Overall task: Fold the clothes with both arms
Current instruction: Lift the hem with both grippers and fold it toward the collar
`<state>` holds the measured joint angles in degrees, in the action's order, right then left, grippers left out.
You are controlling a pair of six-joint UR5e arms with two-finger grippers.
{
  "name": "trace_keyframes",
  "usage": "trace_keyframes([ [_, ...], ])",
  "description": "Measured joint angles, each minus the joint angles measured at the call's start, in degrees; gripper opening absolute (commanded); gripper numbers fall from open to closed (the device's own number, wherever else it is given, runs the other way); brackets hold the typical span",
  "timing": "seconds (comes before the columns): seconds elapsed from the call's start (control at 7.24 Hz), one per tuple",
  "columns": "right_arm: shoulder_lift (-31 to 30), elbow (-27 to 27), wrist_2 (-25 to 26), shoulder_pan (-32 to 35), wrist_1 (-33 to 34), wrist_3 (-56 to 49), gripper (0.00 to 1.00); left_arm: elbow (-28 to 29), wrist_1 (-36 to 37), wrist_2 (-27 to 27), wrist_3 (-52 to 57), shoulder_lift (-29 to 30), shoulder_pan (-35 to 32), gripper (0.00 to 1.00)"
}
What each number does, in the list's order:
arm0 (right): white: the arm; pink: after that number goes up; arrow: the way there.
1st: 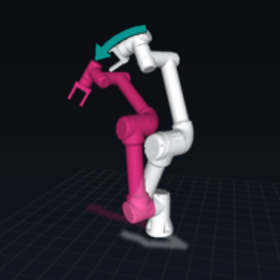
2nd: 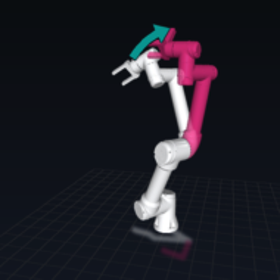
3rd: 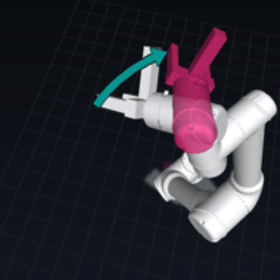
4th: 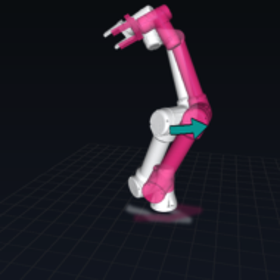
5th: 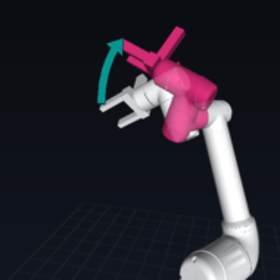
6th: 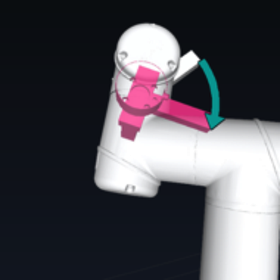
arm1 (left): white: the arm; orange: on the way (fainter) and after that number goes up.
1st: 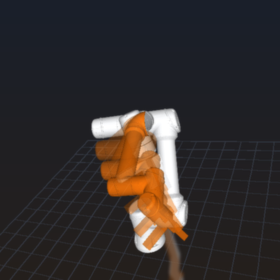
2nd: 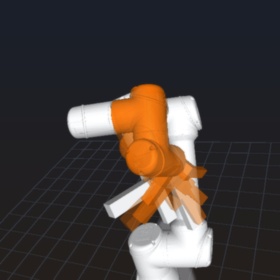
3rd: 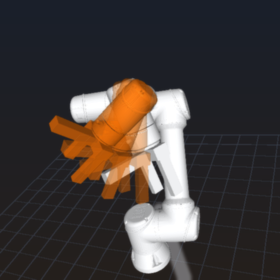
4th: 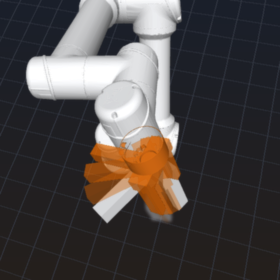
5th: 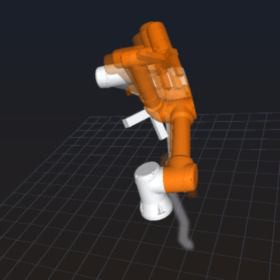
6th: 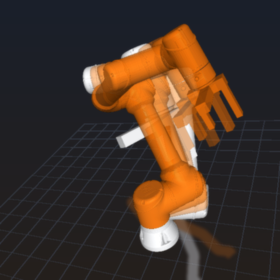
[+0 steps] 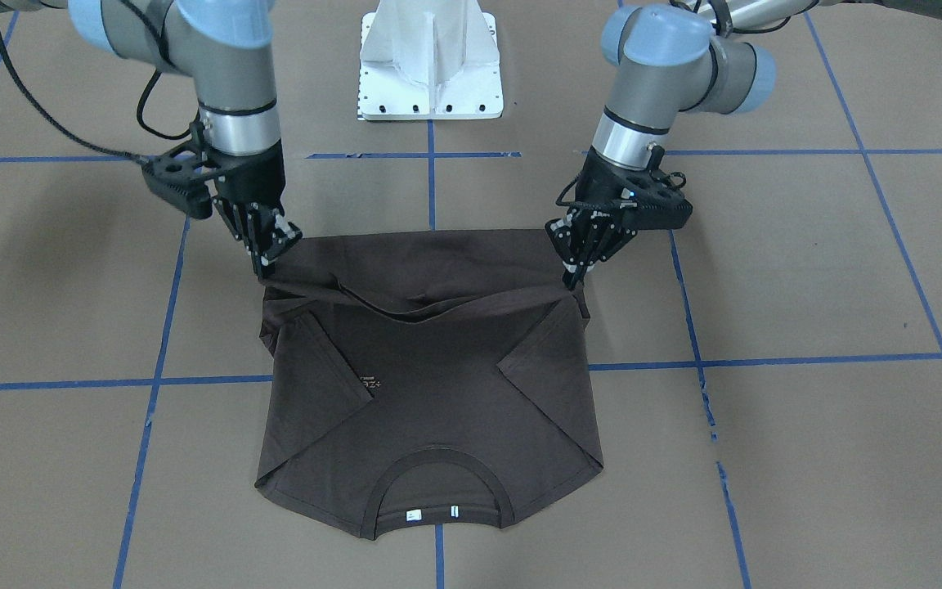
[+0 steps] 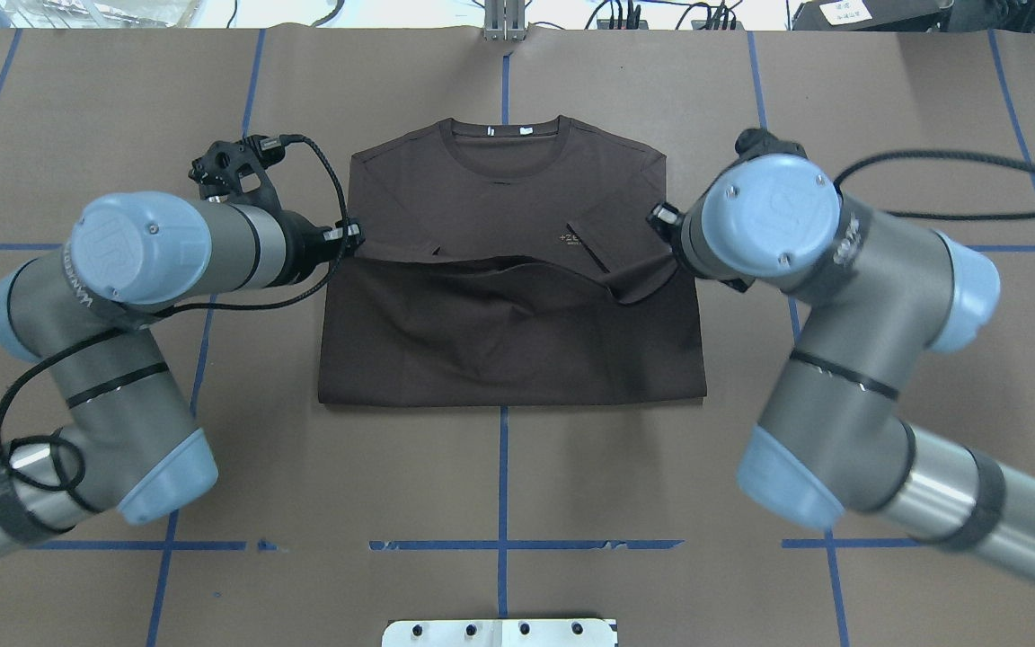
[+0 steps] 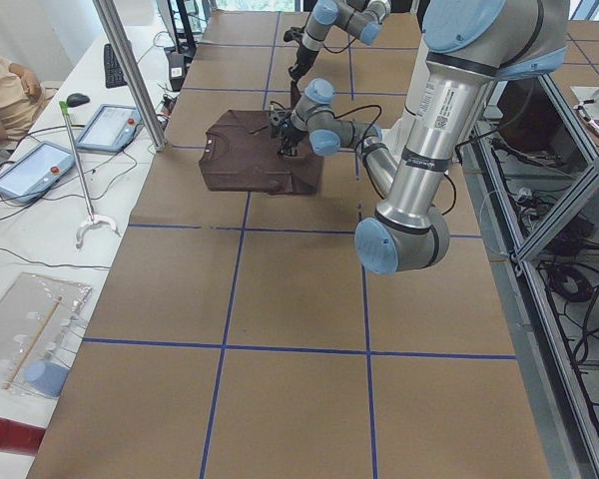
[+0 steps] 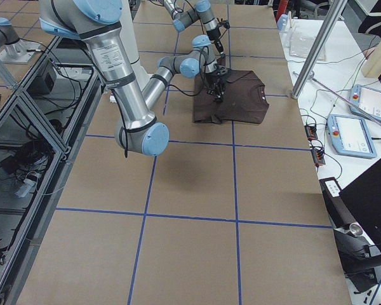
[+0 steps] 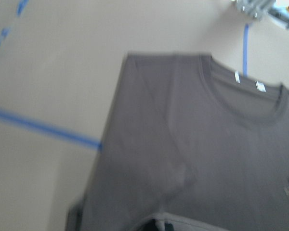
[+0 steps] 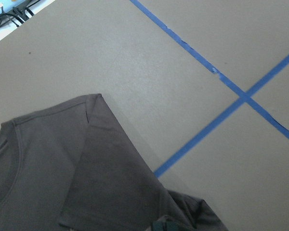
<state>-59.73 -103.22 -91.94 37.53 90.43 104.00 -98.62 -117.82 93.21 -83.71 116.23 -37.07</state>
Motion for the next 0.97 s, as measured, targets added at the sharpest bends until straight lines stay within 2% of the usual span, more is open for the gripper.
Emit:
trace_keyframes([
  [0.28,6.18,19.59,-1.85,4.71,-14.16,-1.47,0.0,12.41,-4.32,-0.74,3.52,5.94,-4.07,0.0],
  [0.41,8.57,26.53,-2.02,5.89,-18.55,-3.02,0.0,18.56,-7.09,-2.03,4.6,8.71,-5.22,0.0],
  [0.69,10.88,34.85,-2.12,7.02,-26.26,-4.47,0.0,26.29,-10.23,-3.87,5.23,12.27,-5.84,0.0],
  [0.83,11.38,36.4,-2.16,7.45,-27.96,-4.79,0.0,28.36,-11.9,-4.05,5.28,12.8,-5.87,0.08],
  [0.97,11.74,37.05,-2.2,7.73,-28.64,-5.3,0.05,30.02,-13.66,-4.07,5.28,13.03,-5.88,0.32],
])
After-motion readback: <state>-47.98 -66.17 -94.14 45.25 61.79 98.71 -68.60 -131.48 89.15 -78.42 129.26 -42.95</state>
